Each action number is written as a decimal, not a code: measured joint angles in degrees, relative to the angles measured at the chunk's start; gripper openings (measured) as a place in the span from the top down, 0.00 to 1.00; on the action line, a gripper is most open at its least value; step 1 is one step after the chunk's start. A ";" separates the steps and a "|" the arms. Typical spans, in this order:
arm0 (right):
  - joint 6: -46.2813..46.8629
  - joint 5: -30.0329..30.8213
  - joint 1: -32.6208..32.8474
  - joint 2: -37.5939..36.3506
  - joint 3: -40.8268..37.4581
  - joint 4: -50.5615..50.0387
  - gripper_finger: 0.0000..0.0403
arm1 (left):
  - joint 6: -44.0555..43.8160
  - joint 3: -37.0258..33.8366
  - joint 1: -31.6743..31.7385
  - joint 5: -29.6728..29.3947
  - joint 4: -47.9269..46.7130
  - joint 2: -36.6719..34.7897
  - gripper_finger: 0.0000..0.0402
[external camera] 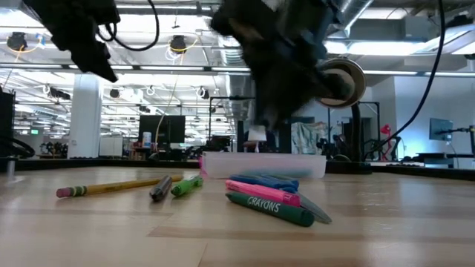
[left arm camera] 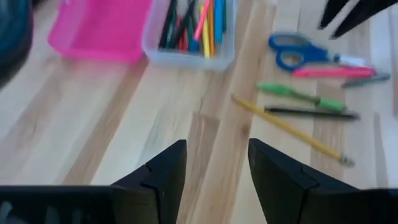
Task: Pick & place school supplies into a supply box
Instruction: Put the blue scissors into the pink supply box
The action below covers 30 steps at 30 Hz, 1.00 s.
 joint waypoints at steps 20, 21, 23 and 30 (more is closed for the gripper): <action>8.38 -1.48 -3.56 1.05 0.29 -2.69 0.75 | 0.32 -0.29 -0.07 -2.22 2.14 -1.91 0.59; 7.97 -1.50 -3.70 1.05 0.29 -2.63 0.75 | 0.32 -0.29 -0.07 -2.22 2.15 -1.91 0.59; 6.90 -1.53 -3.89 1.05 0.29 -2.23 0.75 | 0.34 -0.29 -0.07 -2.22 2.15 -1.91 0.59; 3.95 -1.49 -4.63 1.06 0.29 -1.78 0.75 | 0.22 -0.29 -0.07 -2.22 2.15 -1.89 0.59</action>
